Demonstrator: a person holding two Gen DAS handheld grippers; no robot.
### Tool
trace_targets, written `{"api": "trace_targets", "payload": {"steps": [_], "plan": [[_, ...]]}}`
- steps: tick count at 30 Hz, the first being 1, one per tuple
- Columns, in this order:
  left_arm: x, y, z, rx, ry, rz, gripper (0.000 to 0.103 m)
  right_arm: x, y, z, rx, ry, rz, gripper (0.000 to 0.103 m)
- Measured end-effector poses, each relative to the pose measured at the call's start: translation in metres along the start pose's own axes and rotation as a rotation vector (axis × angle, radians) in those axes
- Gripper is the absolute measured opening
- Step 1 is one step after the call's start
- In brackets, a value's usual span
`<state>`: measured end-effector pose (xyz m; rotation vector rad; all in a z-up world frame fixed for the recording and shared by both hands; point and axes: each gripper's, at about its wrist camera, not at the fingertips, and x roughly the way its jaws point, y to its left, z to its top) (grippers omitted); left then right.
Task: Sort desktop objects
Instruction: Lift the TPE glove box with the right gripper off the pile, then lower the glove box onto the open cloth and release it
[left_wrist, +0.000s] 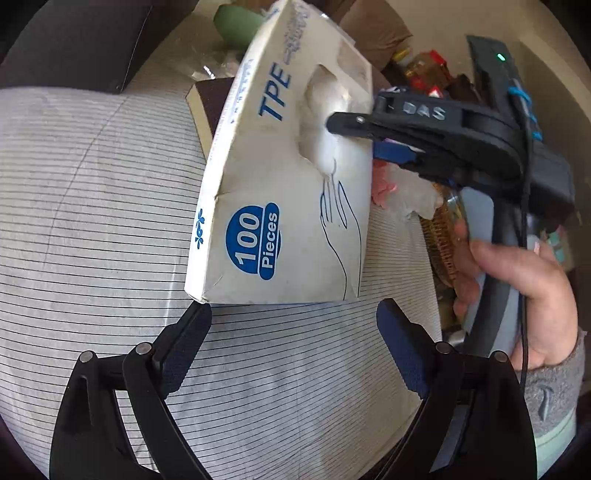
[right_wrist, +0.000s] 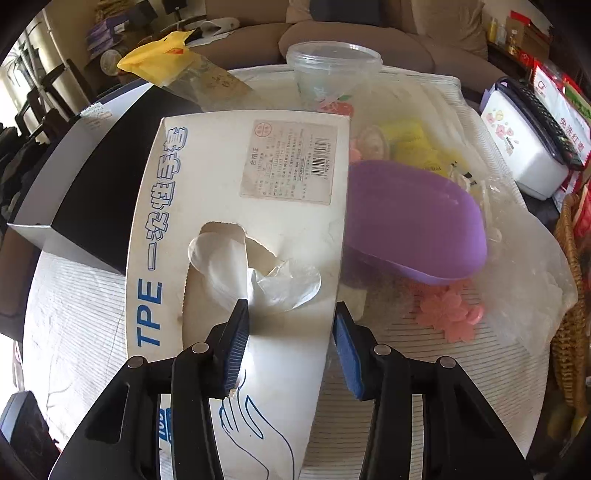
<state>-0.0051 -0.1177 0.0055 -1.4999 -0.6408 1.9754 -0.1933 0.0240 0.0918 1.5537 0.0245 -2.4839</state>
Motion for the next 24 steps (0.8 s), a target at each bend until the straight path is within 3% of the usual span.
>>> {"api": "trace_targets", "payload": {"steps": [6,12,16,19,22,24], "plan": [[-0.011,0.003,0.012,-0.044,-0.028,-0.11,0.091,-0.051,-0.037,-0.029,0.141,-0.055,0.069,0.049],[-0.031,-0.011,0.013,0.022,-0.06,-0.181,0.094,-0.092,-0.079,-0.097,0.386,-0.084,0.177,0.05],[-0.037,-0.024,0.018,0.068,-0.072,-0.227,0.096,-0.083,-0.095,-0.149,0.573,0.015,0.329,0.05],[-0.033,-0.033,0.024,0.099,-0.065,-0.208,0.096,-0.062,-0.087,-0.182,0.653,0.133,0.417,0.05],[-0.032,-0.039,0.027,0.126,-0.072,-0.188,0.096,-0.056,-0.061,-0.196,0.573,0.206,0.422,0.053],[-0.042,-0.03,0.022,0.141,-0.091,-0.143,0.096,-0.063,-0.047,-0.199,0.482,0.216,0.364,0.065]]}}
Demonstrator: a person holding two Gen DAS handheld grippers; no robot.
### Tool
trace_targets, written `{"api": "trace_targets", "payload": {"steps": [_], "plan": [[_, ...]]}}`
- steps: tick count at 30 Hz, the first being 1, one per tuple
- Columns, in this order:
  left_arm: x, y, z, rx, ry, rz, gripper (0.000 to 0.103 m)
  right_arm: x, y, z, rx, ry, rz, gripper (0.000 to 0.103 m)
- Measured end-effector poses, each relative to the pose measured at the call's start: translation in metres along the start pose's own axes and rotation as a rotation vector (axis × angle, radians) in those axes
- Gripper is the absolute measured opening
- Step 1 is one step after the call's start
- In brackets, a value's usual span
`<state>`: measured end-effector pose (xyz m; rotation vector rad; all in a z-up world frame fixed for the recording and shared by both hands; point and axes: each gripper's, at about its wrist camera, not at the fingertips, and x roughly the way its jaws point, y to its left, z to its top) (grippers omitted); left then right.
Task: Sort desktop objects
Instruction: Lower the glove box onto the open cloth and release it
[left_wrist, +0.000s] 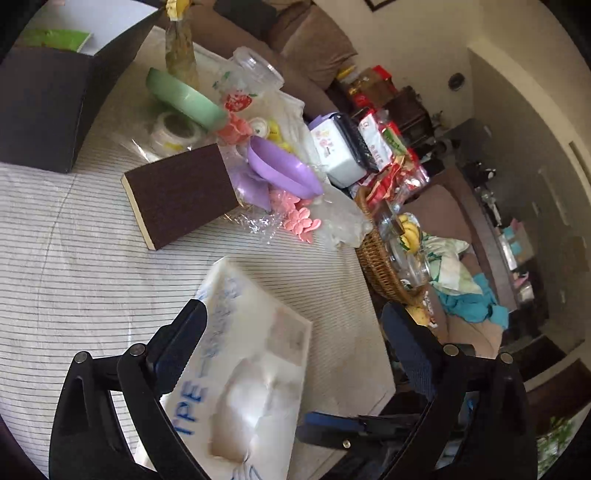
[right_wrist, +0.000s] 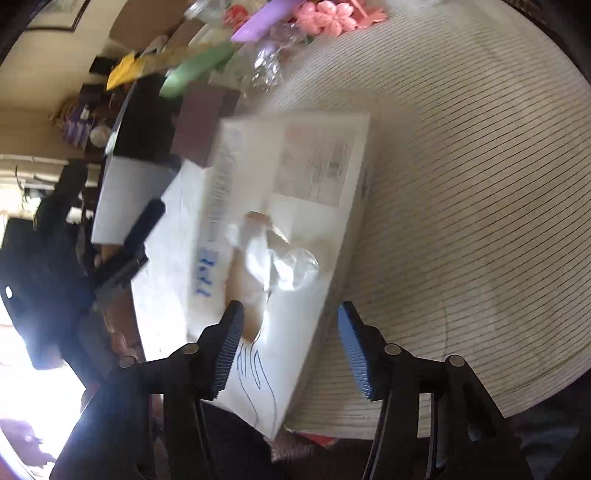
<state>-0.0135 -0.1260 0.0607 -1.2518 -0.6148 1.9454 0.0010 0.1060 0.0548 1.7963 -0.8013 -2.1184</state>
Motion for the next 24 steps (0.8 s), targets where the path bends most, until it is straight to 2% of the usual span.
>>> {"api": "trace_targets", "payload": {"steps": [2,4,5,8,9,11,13,15,16,18,19,22,24], "plan": [[-0.009,0.007,0.003,-0.004,-0.012,0.04,0.096,-0.012,0.008,-0.005,-0.086,-0.027,-0.061,0.067],[-0.027,0.013,-0.005,-0.007,-0.011,0.086,0.096,-0.028,0.018,-0.001,-0.202,-0.04,-0.083,0.067],[-0.038,0.015,-0.012,-0.01,-0.004,0.118,0.096,-0.035,0.028,0.002,-0.287,-0.041,-0.107,0.068],[-0.07,0.017,-0.041,-0.01,0.005,0.206,0.096,-0.044,0.069,0.011,-0.613,-0.044,-0.259,0.07],[-0.08,0.018,-0.053,-0.015,0.007,0.236,0.096,-0.045,0.084,0.013,-0.72,-0.043,-0.28,0.07],[-0.095,0.022,-0.082,-0.064,0.022,0.26,0.096,-0.036,0.113,0.01,-0.902,-0.008,-0.266,0.07],[-0.102,0.025,-0.106,-0.113,0.046,0.259,0.096,-0.018,0.139,0.012,-1.093,0.061,-0.276,0.07],[-0.103,0.027,-0.13,-0.162,0.068,0.26,0.096,0.01,0.155,0.011,-1.274,0.119,-0.372,0.07],[-0.102,0.028,-0.14,-0.188,0.077,0.248,0.096,0.025,0.156,0.015,-1.315,0.159,-0.432,0.07],[-0.094,0.029,-0.152,-0.227,0.099,0.228,0.096,0.048,0.147,0.036,-1.238,0.242,-0.507,0.07],[-0.088,0.031,-0.157,-0.243,0.112,0.228,0.096,0.052,0.139,0.048,-1.181,0.255,-0.504,0.07],[-0.069,0.034,-0.165,-0.272,0.133,0.23,0.096,0.053,0.115,0.075,-1.055,0.254,-0.437,0.07],[-0.058,0.035,-0.164,-0.284,0.151,0.219,0.096,0.055,0.097,0.084,-0.972,0.282,-0.386,0.07]]}}
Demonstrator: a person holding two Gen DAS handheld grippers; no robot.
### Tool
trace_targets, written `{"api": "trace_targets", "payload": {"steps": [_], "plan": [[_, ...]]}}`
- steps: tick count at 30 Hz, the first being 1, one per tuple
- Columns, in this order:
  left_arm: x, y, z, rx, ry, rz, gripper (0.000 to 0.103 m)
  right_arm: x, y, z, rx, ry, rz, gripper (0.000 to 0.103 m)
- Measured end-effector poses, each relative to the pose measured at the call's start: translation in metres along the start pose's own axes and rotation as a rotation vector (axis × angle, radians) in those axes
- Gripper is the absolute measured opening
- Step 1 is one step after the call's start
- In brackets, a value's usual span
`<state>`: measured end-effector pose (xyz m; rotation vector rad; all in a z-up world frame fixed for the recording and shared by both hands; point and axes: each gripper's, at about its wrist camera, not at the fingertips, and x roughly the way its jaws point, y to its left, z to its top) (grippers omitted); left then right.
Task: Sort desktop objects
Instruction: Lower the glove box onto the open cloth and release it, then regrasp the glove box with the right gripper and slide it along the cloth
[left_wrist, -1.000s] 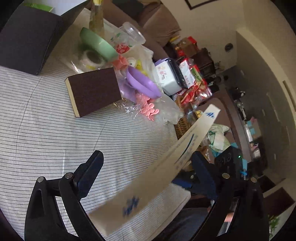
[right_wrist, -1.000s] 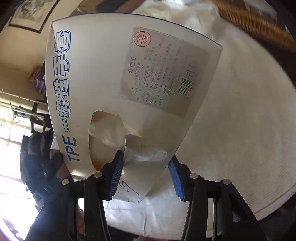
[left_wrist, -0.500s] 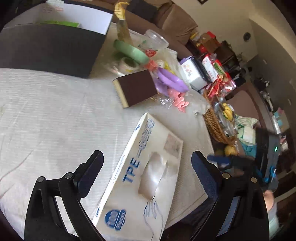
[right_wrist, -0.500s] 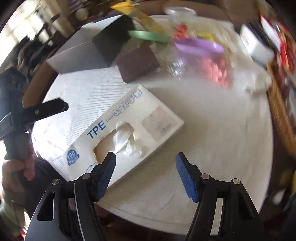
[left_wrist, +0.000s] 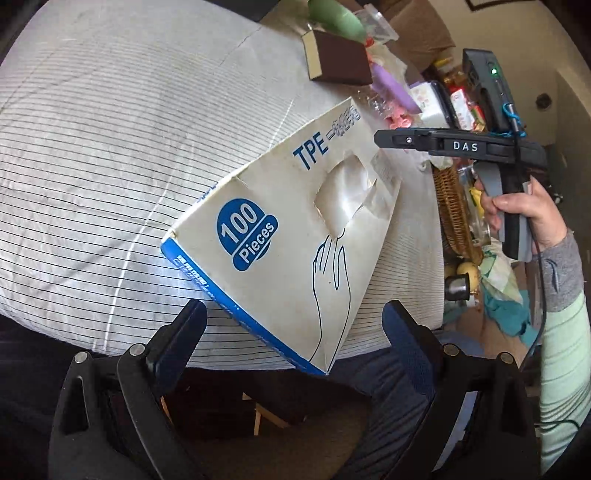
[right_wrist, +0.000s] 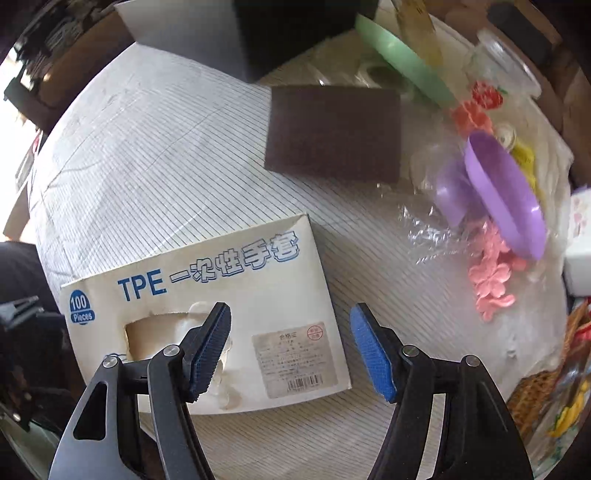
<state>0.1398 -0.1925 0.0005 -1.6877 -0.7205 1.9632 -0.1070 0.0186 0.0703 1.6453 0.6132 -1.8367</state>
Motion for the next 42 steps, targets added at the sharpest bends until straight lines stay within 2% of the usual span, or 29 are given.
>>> {"api": "trace_targets", "payload": {"steps": [2,4,7,11,12,15,17,19,20,23,25,28,31,34,38,42], "plan": [[0.004,-0.007,0.006,0.022,0.0,0.012,0.098,0.008,-0.007,-0.011,0.028,0.002,0.042,0.072],[0.006,-0.012,0.016,0.038,0.006,0.03,0.099,0.009,-0.007,-0.022,0.024,-0.028,0.029,0.076],[0.009,-0.013,0.037,0.054,0.009,0.054,0.099,0.008,-0.01,-0.039,0.07,-0.018,0.037,0.076],[0.012,-0.012,0.073,0.075,0.02,0.046,0.099,0.001,0.001,-0.074,0.126,-0.03,0.168,0.075],[0.012,-0.013,0.083,0.08,0.018,0.051,0.099,-0.001,0.004,-0.084,0.132,-0.036,0.17,0.075],[0.011,-0.018,0.111,0.108,0.002,0.114,0.099,-0.01,-0.007,-0.1,0.187,-0.063,0.088,0.075],[0.015,-0.023,0.122,0.134,0.012,0.177,0.099,-0.02,-0.025,-0.099,0.219,-0.091,-0.027,0.075],[0.02,-0.028,0.123,0.158,0.022,0.227,0.1,-0.025,-0.046,-0.096,0.248,-0.101,-0.111,0.081],[0.023,-0.031,0.121,0.173,0.025,0.256,0.1,-0.025,-0.054,-0.092,0.263,-0.1,-0.112,0.084],[0.034,-0.041,0.114,0.225,0.03,0.366,0.1,-0.011,-0.067,-0.08,0.283,-0.058,-0.109,0.084],[0.04,-0.043,0.113,0.232,0.031,0.412,0.1,0.002,-0.069,-0.073,0.272,-0.03,-0.13,0.084],[0.047,-0.044,0.115,0.228,0.022,0.457,0.1,0.007,-0.074,-0.07,0.294,-0.046,-0.086,0.087],[0.05,-0.044,0.118,0.22,0.021,0.466,0.101,0.01,-0.077,-0.074,0.313,-0.04,-0.084,0.087],[0.054,-0.047,0.125,0.225,0.024,0.466,0.101,0.01,-0.08,-0.089,0.372,-0.032,-0.038,0.088],[0.054,-0.047,0.14,0.224,0.025,0.424,0.101,0.008,-0.067,-0.125,0.388,0.002,0.002,0.093],[0.061,-0.056,0.156,0.26,0.048,0.37,0.101,0.004,-0.053,-0.168,0.421,0.032,0.08,0.094]]}}
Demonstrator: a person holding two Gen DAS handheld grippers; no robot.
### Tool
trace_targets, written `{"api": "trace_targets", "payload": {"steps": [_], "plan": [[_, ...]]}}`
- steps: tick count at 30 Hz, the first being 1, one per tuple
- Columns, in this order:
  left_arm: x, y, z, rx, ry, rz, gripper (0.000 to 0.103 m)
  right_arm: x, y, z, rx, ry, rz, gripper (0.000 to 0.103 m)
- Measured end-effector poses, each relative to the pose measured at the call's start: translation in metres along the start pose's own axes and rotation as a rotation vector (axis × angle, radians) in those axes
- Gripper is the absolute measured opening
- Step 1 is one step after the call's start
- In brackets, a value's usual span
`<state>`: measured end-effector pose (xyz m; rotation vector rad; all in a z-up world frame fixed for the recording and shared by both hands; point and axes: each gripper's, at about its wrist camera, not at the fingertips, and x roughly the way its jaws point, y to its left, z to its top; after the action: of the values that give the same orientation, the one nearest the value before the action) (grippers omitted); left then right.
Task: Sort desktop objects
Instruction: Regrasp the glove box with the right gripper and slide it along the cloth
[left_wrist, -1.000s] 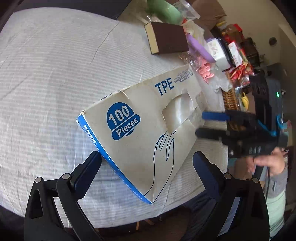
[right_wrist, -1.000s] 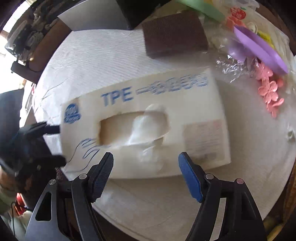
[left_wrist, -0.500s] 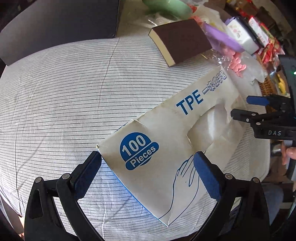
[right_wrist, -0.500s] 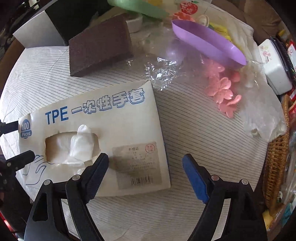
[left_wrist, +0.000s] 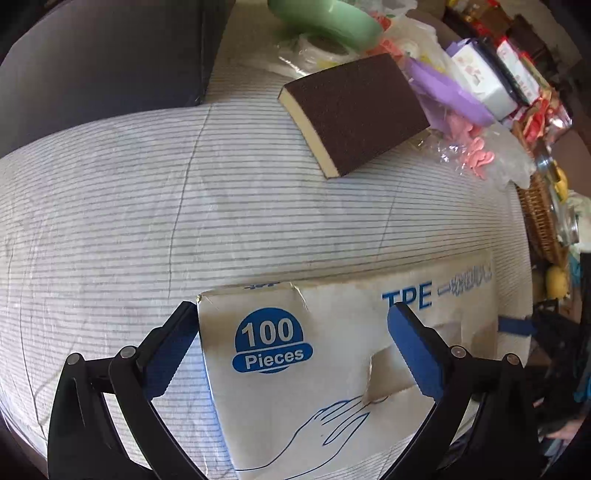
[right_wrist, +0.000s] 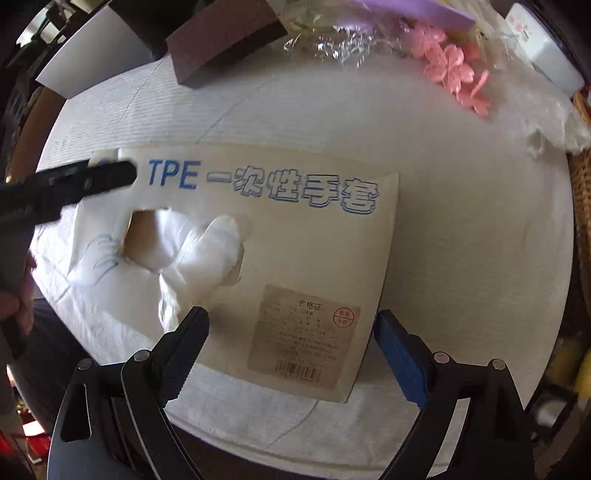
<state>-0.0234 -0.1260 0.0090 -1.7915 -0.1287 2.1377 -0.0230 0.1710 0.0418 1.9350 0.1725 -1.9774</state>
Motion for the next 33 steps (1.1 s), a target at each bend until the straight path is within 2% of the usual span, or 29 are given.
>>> {"api": "trace_targets", "payload": {"steps": [3,5,7,9,12,14,16,19,20,22,23,24,26,29,32,33], "plan": [[-0.004,-0.011,0.018,0.051,-0.008,-0.061,0.101,0.0,0.002,-0.032,-0.024,0.048,0.048,0.095],[-0.014,-0.02,0.024,0.084,-0.028,-0.048,0.101,-0.003,0.003,-0.051,-0.054,0.08,0.054,0.095],[-0.036,-0.017,0.022,0.102,-0.083,-0.014,0.101,-0.017,0.0,-0.062,-0.088,0.048,-0.019,0.095],[-0.063,-0.001,0.006,0.062,-0.136,-0.018,0.102,-0.039,-0.003,-0.062,-0.142,-0.034,-0.114,0.095],[-0.084,0.025,-0.035,-0.048,-0.149,-0.119,0.102,-0.068,0.001,-0.045,-0.237,-0.155,-0.15,0.095],[-0.084,0.036,-0.063,-0.101,-0.137,-0.149,0.102,-0.071,0.014,-0.017,-0.315,-0.196,-0.149,0.095],[-0.075,0.038,-0.085,-0.166,-0.129,-0.205,0.102,-0.052,0.085,0.03,-0.416,-0.211,-0.187,0.093],[-0.056,0.043,-0.114,-0.285,-0.089,-0.344,0.102,-0.014,0.109,0.051,-0.545,-0.156,-0.249,0.086],[-0.05,0.042,-0.12,-0.303,-0.075,-0.364,0.102,-0.004,0.111,0.055,-0.571,-0.127,-0.265,0.079],[-0.04,0.038,-0.128,-0.317,-0.055,-0.383,0.102,0.016,0.113,0.06,-0.598,-0.07,-0.268,0.074],[-0.035,0.037,-0.129,-0.327,-0.049,-0.396,0.102,0.023,0.113,0.061,-0.6,-0.054,-0.26,0.072],[-0.029,0.036,-0.129,-0.338,-0.044,-0.418,0.102,0.028,0.112,0.063,-0.596,-0.04,-0.253,0.065],[-0.025,0.033,-0.123,-0.345,-0.055,-0.435,0.102,0.035,0.106,0.064,-0.564,-0.029,-0.254,0.061],[-0.02,0.025,-0.105,-0.325,-0.052,-0.415,0.102,0.032,0.092,0.062,-0.463,-0.025,-0.196,0.06],[-0.014,0.017,-0.084,-0.3,-0.046,-0.383,0.103,0.028,0.075,0.051,-0.292,0.011,-0.094,0.059],[-0.012,0.016,-0.077,-0.288,-0.044,-0.365,0.103,0.027,0.07,0.045,-0.242,0.022,-0.06,0.056]]}}
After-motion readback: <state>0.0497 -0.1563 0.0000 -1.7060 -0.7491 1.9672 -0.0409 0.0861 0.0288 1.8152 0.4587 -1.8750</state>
